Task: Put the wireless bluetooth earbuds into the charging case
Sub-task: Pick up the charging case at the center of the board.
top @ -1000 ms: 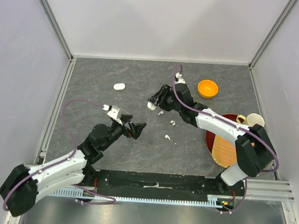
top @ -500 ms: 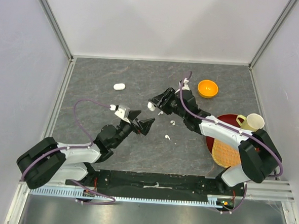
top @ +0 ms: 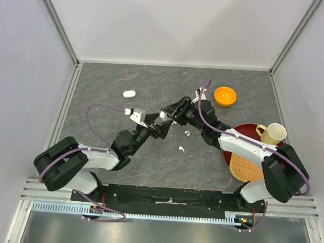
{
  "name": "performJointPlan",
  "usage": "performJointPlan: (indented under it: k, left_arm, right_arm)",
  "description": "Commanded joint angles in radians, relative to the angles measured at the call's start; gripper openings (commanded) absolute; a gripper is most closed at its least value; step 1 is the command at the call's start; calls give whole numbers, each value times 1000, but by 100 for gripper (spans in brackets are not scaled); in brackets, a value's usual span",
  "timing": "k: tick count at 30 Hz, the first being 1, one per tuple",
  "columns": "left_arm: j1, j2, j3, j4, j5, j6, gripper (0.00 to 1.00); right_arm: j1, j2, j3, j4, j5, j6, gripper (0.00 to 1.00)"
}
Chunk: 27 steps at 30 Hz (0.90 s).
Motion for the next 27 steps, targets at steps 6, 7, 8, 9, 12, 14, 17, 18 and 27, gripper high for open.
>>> performJointPlan:
  k: [6,7,8,9,12,14,17,18,27]
  left_arm:
    - [-4,66,45,169,-65,12,77]
    - [-4,74,48,176,-65,14,75]
    - [-4,77,53,180,-65,14,75]
    - [-4,77,54,183,-67,14,75]
    - [-6,88,59,205,-70,15,75]
    - [-6,91,59,222,-68,15,75]
    - [-7,88,59,226,-71,14,76]
    - [-7,88,59,229,-73,14,76]
    - [-7,86,60,249,-93,25,74]
  right_arm:
    - [5,-61,-14,61,-21,20,32]
    - [5,-62,-19,63,-22,20,32]
    - [3,-64,-20,63,-19,21,32]
    - [3,-61,-20,63,-21,21,32]
    - [5,-62,-22,61,-21,20,32]
    - [5,-59,-23,58,-16,18,32]
    - [5,-53,-25,58,-13,17,32]
    - [5,-50,-25,58,-12,17,32]
    - [5,-39,-25,58,-13,15,32]
